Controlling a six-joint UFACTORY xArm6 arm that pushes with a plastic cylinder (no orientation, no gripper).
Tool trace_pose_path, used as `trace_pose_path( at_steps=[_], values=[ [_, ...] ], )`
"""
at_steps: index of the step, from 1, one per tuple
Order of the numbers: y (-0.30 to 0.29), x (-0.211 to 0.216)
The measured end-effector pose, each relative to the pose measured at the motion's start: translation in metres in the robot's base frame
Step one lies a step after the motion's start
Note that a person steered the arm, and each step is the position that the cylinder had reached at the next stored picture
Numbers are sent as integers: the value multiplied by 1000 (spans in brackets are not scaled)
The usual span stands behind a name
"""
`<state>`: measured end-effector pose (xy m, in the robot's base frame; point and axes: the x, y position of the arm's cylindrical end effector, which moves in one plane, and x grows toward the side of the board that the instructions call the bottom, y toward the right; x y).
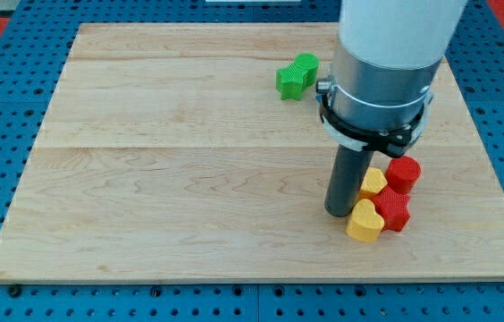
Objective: Move the green star to the top left of the yellow heart
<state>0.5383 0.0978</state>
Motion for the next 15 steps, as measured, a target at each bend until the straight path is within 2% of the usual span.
trace_pose_path(
  at_steps=[2, 3, 4, 6, 7, 8, 11, 12, 13, 14, 15],
  values=[
    [5, 0],
    [-32, -21],
    [-70, -85],
    [-105, -237],
    [-104, -250],
    [-61, -280],
    [-44, -282],
    [-44, -269],
    [-44, -208],
    [-44, -188],
    [-44, -184]
  ],
)
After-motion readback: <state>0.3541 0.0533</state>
